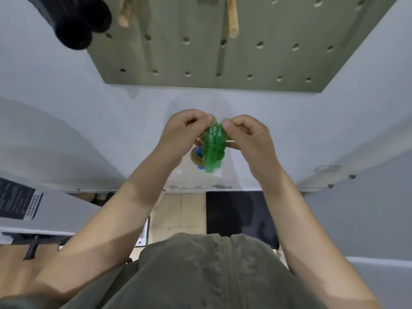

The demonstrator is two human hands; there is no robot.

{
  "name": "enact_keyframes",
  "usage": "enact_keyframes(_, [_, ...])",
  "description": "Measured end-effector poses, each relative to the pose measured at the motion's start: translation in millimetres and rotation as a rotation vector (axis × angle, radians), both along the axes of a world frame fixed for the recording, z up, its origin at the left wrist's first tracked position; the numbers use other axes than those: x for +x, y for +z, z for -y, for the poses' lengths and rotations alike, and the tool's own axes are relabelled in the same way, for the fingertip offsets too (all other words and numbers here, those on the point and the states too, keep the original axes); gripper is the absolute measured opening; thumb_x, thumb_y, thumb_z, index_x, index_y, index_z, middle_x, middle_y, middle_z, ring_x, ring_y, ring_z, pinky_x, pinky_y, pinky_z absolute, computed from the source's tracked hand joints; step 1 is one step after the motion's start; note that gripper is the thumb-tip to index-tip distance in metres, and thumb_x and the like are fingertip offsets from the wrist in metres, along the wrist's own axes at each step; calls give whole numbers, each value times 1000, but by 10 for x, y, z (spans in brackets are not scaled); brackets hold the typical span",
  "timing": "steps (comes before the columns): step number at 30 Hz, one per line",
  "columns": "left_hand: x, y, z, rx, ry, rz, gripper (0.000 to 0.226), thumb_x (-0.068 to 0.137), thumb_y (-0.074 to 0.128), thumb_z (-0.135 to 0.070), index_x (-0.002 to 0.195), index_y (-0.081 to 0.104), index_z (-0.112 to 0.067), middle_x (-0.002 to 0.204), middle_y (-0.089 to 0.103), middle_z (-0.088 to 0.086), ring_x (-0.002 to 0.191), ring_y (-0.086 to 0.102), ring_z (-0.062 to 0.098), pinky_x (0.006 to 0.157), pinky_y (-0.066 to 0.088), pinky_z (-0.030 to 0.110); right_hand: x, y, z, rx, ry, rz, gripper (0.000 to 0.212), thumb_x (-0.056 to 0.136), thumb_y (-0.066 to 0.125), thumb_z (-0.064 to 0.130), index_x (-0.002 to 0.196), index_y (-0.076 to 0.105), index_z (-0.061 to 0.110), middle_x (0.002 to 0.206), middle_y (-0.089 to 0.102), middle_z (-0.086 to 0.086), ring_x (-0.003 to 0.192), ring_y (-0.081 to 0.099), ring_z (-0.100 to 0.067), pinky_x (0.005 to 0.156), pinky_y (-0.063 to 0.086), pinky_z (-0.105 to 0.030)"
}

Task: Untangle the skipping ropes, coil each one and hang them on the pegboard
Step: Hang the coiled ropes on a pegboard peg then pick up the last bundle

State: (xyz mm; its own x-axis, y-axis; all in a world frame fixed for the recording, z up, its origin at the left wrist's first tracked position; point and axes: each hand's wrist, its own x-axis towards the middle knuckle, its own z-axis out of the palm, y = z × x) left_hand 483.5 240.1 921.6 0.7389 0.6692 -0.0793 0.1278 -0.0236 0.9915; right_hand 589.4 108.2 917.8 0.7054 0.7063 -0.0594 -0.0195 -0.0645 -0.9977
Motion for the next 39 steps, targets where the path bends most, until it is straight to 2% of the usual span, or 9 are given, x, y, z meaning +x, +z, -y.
enact_keyframes(3, [155, 194, -56, 24, -41, 59, 19, 90, 69, -18, 76, 68, -5, 74, 64, 12, 67, 58, 21, 66, 51, 32, 224, 125, -15, -48, 73, 32, 17, 86, 70, 27, 92, 64, 12, 95, 69, -12, 95, 69, -28, 87, 58, -43])
enact_keyframes(7, [331, 349, -94, 68, -100, -12, 20, 82, 73, -26, 71, 68, -10, 71, 64, 7, 65, 57, 19, 66, 49, 31, 421, 300, -38, 73, 196, 69, 24, 83, 72, 22, 105, 67, 14, 102, 72, -2, 99, 68, -16, 82, 52, -24])
enact_keyframes(12, [456, 458, -141, -27, -166, -22, 21, 87, 74, -25, 68, 72, -15, 68, 62, 7, 65, 54, 20, 71, 45, 35, 589, 428, -110, 66, 268, 125, 26, 81, 77, 4, 103, 64, 9, 90, 68, 0, 78, 66, -14, 74, 53, -26])
enact_keyframes(15, [416, 487, -211, -130, -210, 61, 11, 88, 70, -13, 82, 73, -4, 75, 66, 6, 69, 57, 17, 69, 48, 24, 632, 502, -155, 19, 239, 147, 21, 80, 78, 7, 96, 69, 17, 84, 60, 2, 73, 57, -11, 72, 50, -25])
enact_keyframes(17, [383, 524, -250, -151, -190, 111, 22, 85, 73, -14, 93, 69, 7, 81, 66, 9, 72, 58, 18, 68, 50, 22, 642, 555, -185, 27, 229, 135, 19, 79, 79, 8, 92, 70, 19, 85, 59, 1, 76, 57, -12, 74, 50, -26])
enact_keyframes(20, [354, 606, -274, -136, -123, 158, 10, 81, 75, -14, 77, 72, -5, 70, 60, 8, 62, 54, 19, 63, 48, 27, 617, 643, -205, 40, 240, 127, 18, 78, 79, 9, 90, 70, 18, 84, 59, -2, 74, 57, -11, 71, 49, -23])
enact_keyframes(25, [312, 723, -241, -92, -91, 102, 24, 63, 83, -40, 62, 69, -20, 59, 57, 4, 51, 50, 20, 57, 35, 32, 543, 799, -185, 45, 285, 153, 16, 81, 77, 13, 81, 62, 18, 79, 57, -2, 71, 54, -15, 66, 46, -30])
enact_keyframes(31, [199, 887, -149, -59, -247, 208, 27, 71, 79, -23, 94, 72, -10, 87, 70, 5, 79, 65, 17, 73, 51, 27, 464, 1061, -179, 154, 214, 74, 19, 90, 67, 15, 74, 57, 16, 66, 60, 1, 63, 59, -15, 58, 52, -31])
enact_keyframes(39, [160, 1024, -139, 19, -147, 203, 36, 62, 85, -28, 92, 71, -15, 74, 70, -8, 68, 64, 8, 66, 50, 26, 418, 1271, -160, 110, 228, -2, 23, 94, 61, 17, 73, 65, 9, 69, 58, -11, 64, 59, -22, 56, 54, -30])
